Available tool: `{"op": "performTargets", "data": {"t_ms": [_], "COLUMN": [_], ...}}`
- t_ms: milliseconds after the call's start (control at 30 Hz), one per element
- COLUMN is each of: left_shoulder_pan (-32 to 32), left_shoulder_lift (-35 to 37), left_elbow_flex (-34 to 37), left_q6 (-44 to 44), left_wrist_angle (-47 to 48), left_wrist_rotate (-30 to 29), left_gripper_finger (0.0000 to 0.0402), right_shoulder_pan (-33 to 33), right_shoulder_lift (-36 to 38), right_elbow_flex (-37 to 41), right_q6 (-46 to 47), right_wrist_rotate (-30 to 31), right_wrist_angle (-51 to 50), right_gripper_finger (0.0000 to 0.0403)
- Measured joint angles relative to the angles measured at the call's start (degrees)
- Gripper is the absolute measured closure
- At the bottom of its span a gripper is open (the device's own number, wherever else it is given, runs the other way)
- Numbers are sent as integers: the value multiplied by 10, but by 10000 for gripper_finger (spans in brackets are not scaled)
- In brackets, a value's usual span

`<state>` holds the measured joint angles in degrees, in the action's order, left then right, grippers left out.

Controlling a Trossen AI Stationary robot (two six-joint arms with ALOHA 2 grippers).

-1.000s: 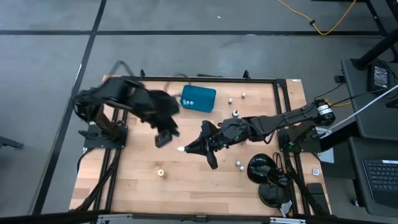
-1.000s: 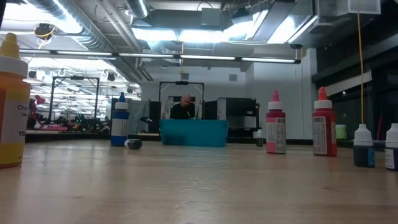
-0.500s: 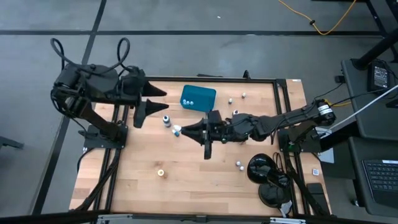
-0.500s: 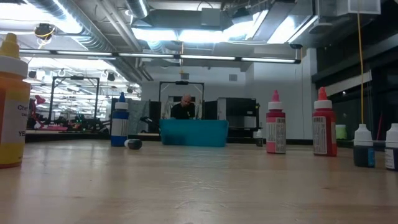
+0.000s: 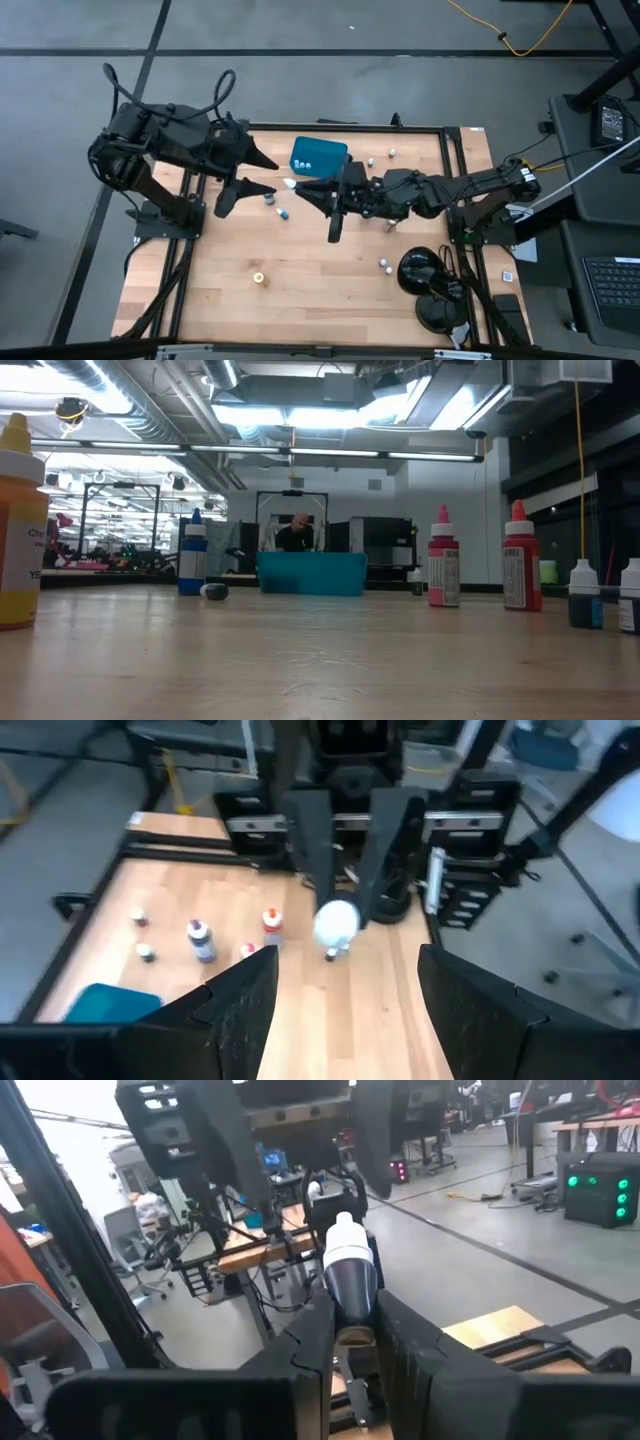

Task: Pick & Place food coloring
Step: Put the small black food coloring bottle into the blue bin

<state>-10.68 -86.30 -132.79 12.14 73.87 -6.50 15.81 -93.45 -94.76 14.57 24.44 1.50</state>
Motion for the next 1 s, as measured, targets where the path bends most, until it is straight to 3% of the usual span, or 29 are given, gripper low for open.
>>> {"op": "performTargets", "data": {"t_ms": [567,1000], "left_shoulder_pan": [42,42], "left_shoulder_lift": [-40,-41], "left_elbow_flex": [0,0], "left_q6": [-24,-19], "left_wrist_angle": [-8,-7], "left_wrist_rotate": [115,121], "left_gripper_finger": [175,294], "right_shoulder_pan": [7,8], "right_shoulder_lift": [-5,-5], "right_elbow_flex": [2,2], "right_q6": [1,2], "right_wrist_rotate": [-1,-1], "right_wrist_angle": [-11,-14], "right_gripper_finger": [343,343]}}
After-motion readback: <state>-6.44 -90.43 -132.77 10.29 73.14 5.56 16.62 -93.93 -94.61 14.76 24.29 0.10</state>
